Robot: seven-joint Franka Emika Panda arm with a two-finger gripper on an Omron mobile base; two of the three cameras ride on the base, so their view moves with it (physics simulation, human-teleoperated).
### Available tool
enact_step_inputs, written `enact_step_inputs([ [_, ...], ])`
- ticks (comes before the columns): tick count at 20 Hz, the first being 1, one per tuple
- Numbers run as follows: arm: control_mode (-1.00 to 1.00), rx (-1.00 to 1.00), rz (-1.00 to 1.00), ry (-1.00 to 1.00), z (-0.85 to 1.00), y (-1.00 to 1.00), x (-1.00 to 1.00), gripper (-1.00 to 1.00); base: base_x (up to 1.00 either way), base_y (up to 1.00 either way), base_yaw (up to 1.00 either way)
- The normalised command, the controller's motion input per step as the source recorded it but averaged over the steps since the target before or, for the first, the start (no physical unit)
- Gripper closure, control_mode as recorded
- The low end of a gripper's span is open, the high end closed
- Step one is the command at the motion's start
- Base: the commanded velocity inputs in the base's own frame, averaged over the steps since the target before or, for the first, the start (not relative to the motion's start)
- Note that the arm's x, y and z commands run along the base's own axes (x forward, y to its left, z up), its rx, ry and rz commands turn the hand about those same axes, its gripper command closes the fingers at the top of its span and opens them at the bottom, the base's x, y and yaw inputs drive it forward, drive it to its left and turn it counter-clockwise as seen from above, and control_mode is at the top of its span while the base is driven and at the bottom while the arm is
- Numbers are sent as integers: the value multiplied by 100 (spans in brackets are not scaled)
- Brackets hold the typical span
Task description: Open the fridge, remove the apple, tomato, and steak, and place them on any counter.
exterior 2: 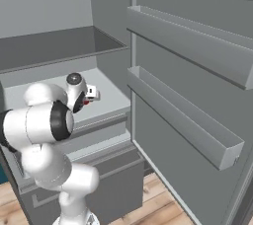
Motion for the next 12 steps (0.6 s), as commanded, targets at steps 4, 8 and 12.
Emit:
enact_step_inputs([
  [4,-100,0,0,1,-17,5,31,-100,0,0,0],
  [8,-100,0,0,2,-17,1,20,-100,0,0,0],
  [12,-100,0,0,2,-23,5,13,-100,0,0,0],
])
